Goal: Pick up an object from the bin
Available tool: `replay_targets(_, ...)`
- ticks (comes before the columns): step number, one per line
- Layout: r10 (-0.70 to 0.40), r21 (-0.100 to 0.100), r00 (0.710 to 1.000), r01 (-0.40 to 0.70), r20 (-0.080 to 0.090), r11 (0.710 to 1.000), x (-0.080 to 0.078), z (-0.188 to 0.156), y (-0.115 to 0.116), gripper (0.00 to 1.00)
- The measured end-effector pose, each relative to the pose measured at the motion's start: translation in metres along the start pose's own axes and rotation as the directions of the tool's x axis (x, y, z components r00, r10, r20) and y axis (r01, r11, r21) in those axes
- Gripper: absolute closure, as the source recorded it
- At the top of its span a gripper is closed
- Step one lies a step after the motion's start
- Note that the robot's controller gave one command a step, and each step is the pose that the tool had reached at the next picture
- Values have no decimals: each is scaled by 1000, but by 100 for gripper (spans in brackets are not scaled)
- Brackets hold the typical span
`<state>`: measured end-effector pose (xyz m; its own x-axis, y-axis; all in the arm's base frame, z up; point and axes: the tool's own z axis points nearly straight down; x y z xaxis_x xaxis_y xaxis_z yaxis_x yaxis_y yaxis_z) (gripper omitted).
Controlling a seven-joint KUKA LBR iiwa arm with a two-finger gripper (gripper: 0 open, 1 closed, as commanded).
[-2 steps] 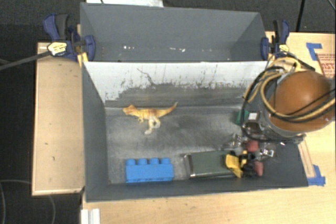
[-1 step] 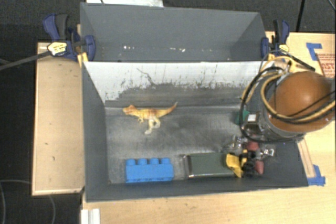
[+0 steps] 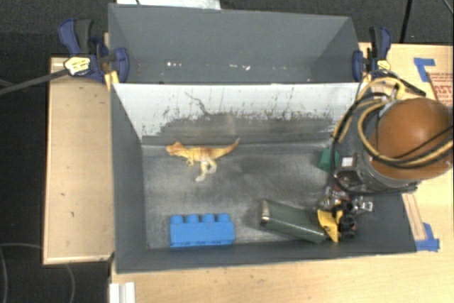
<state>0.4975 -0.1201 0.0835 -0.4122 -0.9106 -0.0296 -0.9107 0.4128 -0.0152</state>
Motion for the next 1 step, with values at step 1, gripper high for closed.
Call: replay_targets(1,1,0,1000,-1,0,1000,0,0,0,100)
